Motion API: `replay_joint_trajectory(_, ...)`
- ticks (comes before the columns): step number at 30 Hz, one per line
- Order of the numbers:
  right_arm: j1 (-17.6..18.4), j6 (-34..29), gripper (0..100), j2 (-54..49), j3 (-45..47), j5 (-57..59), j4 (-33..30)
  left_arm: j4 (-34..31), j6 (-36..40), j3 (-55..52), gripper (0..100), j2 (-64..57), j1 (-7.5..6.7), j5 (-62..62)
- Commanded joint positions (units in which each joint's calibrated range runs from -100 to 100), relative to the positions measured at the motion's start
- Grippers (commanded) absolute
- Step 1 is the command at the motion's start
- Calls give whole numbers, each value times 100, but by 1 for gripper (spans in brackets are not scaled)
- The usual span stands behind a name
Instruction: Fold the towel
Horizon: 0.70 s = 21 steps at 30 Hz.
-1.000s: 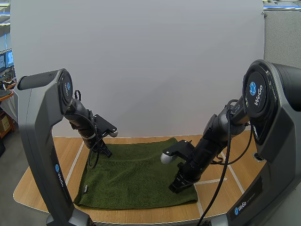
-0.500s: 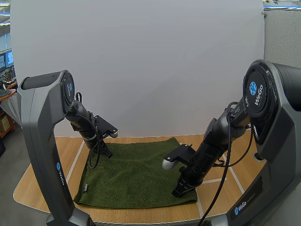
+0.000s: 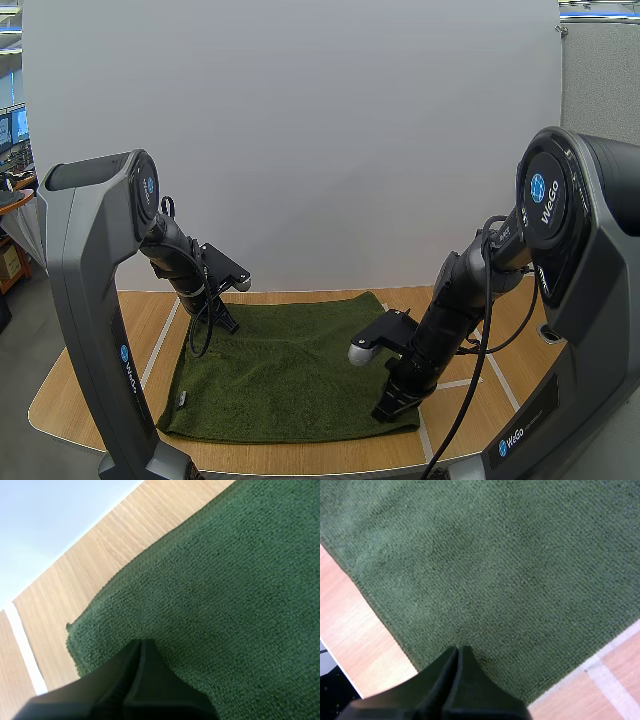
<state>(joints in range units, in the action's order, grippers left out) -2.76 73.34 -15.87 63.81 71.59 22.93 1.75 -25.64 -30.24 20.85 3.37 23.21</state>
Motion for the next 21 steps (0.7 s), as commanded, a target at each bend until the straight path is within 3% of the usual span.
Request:
replay_joint_trajectory(1,-8,-38,0,-74,32,29,-117,101,18,41,0,0,8,-73)
replay_joint_trajectory(21,-8,-35,0,-61,263,-1475,-206,101,18,41,0,0,8,113)
